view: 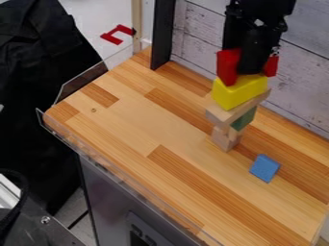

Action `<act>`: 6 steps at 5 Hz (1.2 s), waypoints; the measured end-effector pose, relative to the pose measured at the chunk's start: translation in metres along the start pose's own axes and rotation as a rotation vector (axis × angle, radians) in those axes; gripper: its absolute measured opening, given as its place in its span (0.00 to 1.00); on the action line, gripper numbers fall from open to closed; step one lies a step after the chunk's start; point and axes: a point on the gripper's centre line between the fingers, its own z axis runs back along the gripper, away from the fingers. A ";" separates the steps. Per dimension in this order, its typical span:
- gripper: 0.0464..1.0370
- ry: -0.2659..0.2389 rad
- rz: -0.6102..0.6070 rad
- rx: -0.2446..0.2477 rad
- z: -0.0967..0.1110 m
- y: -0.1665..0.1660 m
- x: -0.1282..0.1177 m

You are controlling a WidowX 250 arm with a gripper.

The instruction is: Put the red arc on top of the yellow prism

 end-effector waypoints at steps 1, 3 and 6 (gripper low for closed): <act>0.88 0.014 0.066 -0.013 -0.003 -0.002 -0.003; 0.96 -0.037 0.288 0.018 0.008 0.001 -0.010; 0.96 -0.110 0.427 -0.011 0.073 0.036 -0.033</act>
